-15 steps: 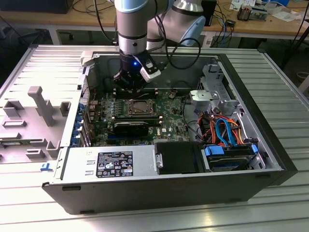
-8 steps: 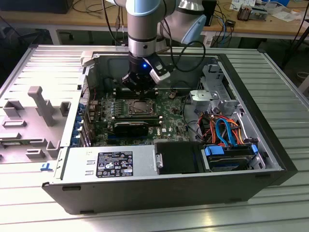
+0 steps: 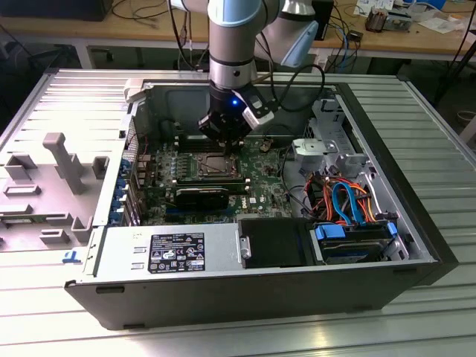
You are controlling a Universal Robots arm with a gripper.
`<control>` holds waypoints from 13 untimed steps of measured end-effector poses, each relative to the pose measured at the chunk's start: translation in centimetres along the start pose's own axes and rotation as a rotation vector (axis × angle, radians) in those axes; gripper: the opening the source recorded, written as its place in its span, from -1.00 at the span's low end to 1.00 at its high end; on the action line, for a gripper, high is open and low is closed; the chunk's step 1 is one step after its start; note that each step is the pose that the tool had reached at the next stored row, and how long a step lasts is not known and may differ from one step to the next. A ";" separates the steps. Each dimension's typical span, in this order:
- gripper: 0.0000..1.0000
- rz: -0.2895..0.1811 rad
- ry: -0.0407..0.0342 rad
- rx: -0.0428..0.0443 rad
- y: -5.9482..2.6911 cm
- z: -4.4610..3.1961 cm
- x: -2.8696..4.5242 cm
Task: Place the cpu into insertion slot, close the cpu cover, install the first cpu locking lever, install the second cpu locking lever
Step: 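Install the second cpu locking lever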
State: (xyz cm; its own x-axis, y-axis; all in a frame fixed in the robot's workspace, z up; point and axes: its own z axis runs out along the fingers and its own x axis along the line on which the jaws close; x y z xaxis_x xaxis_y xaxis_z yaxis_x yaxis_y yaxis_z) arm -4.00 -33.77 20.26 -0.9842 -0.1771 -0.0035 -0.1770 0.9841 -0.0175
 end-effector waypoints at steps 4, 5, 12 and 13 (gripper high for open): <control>-0.79 0.000 0.0009 0.0045 -0.01 0.19 -0.02; -0.79 0.000 0.0008 0.0045 -0.01 0.19 -0.02; -0.79 -0.001 -0.0006 0.0028 0.00 -1.28 0.12; -0.79 -0.001 -0.0015 0.0018 0.01 -1.29 0.22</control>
State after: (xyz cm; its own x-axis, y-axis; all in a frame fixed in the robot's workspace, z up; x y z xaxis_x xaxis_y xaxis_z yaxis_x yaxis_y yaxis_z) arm -4.23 -33.77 21.54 -0.9841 -0.1778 -0.0049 -0.1776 0.9839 -0.0193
